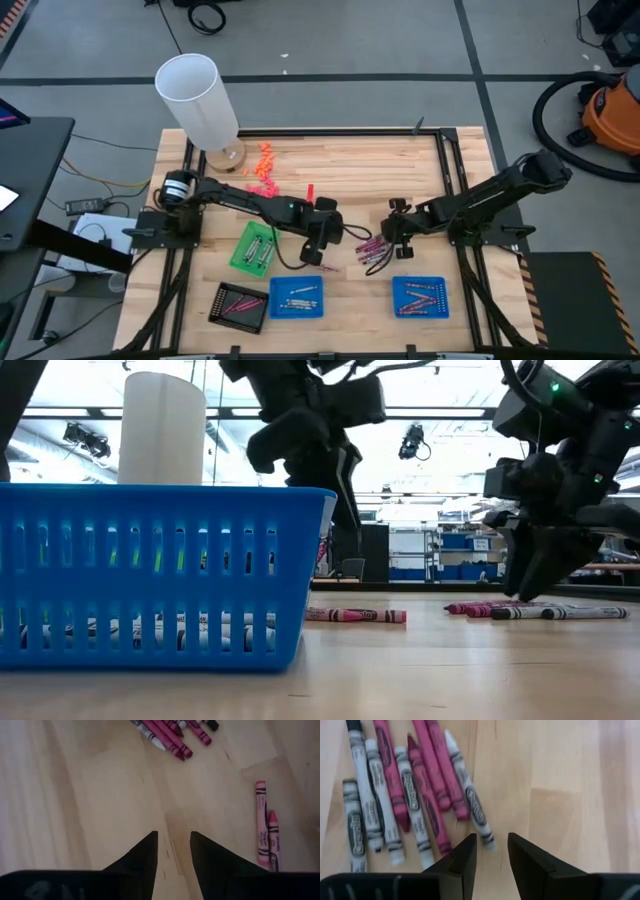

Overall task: Sort crayons
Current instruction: Put the white crayon into the left blue basket

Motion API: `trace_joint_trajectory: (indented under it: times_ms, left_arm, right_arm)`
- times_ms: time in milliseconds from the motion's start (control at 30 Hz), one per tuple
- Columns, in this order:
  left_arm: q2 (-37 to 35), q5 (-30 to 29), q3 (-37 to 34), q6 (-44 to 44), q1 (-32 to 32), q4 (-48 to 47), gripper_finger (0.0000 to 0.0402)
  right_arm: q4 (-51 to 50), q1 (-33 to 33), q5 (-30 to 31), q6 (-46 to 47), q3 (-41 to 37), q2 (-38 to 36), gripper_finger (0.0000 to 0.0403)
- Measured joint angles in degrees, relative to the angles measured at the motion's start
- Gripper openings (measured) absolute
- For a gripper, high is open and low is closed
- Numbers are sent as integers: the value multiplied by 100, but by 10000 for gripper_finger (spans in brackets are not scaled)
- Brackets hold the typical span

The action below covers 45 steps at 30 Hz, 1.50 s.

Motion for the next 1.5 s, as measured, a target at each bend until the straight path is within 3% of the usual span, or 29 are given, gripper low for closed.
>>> trace_joint_trajectory:
  times_ms: [500, 667, 900, 1167, 1500]
  left_arm:
    - [-309, -189, -263, -1127, 64, -124, 123]
    - [-130, -217, -276, -1543, 170, 110, 136]
    - [-10, -190, -265, -1633, 176, 456, 195]
    - [152, -206, -252, -1678, 215, 995, 208]
    - [313, -393, -263, -1650, 318, 1531, 220]
  right_arm:
    - [377, -379, -343, 53, 12, 370, 113]
    - [446, -446, -396, 83, 10, 409, 78]
    - [525, -450, -381, 27, 8, 466, 23]
    - [472, -435, 309, 75, -14, 8, 42]
    - [1074, -267, 97, 47, -10, -264, 42]
